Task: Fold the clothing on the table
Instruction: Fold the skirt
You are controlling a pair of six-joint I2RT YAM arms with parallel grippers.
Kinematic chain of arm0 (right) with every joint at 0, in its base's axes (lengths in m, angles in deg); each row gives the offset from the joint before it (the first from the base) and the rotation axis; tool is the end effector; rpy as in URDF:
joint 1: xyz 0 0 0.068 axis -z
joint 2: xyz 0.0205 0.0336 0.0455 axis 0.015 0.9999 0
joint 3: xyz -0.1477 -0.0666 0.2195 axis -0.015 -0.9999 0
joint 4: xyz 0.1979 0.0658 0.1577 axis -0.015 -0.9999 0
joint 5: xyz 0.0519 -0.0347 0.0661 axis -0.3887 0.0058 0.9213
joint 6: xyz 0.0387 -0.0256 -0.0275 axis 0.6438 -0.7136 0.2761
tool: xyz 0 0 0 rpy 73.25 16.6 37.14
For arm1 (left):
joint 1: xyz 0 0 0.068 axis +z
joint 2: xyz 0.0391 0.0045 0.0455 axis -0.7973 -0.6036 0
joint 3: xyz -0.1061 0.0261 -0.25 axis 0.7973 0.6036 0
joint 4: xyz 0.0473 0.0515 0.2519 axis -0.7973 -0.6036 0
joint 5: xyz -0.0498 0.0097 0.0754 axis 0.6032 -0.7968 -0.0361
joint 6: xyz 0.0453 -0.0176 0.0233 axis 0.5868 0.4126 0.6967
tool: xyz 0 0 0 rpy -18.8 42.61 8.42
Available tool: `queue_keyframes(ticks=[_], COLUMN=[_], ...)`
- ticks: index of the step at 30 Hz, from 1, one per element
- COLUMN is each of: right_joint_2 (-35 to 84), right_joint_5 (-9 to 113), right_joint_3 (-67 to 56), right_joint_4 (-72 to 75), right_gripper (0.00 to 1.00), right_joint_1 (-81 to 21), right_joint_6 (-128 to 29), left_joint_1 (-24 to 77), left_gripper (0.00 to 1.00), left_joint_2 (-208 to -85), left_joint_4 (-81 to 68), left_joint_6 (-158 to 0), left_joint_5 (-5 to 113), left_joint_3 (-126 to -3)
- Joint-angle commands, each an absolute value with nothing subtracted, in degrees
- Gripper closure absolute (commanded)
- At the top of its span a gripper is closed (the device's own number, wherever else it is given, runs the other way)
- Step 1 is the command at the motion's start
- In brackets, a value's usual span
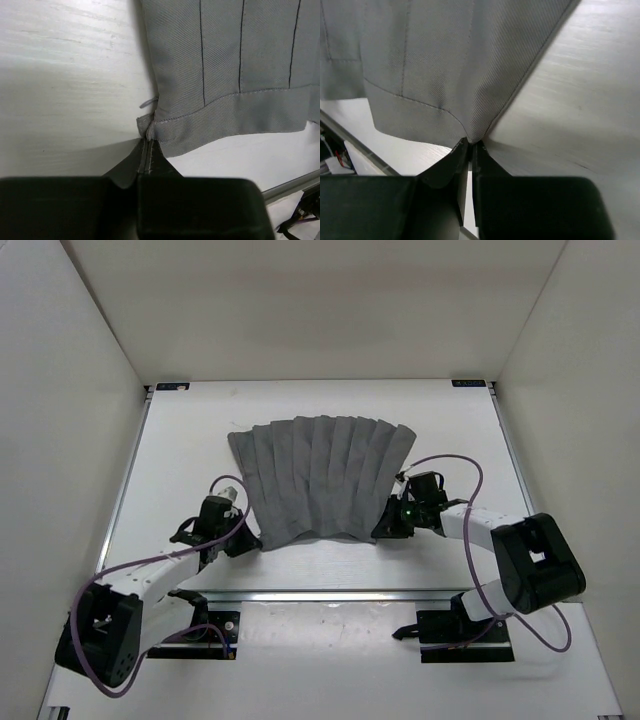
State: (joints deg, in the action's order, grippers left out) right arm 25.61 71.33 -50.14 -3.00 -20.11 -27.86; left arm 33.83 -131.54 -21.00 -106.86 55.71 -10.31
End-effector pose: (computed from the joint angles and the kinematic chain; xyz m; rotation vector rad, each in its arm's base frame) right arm 0.2244 0.0952 0.1352 0.0175 2.6463 0.8975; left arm 0.1631 -0.0628 0.1344 -0.3822 2.5860 -0.6066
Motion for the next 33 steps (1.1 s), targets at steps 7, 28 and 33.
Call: queue_keyframes(ticks=[7,28,33], right_joint_2=[20.3,-9.6,-17.3], right_joint_5=[68.7,74.0,75.1], right_joint_3=[-46.7,-43.8,-38.1], right_joint_4=[-15.3,-38.1,-47.9], right_gripper=[1.0,1.0,1.0], right_joint_1=[-17.1,-16.4,-12.5], right_joint_6=[-34.0,-39.2,-40.3], left_joint_1=[35.6,34.2,35.6], left_gripper=[1.0,1.0,1.0], left_joint_2=[-126.7,-96.9,-96.1], left_joint_4=[-31.1,-60.4,-64.9], left_joint_6=[-100.9,-104.1,-104.5], left_joint_5=[51.1,56.1,57.0], left_joint_3=[-17.1,-28.4,-36.4])
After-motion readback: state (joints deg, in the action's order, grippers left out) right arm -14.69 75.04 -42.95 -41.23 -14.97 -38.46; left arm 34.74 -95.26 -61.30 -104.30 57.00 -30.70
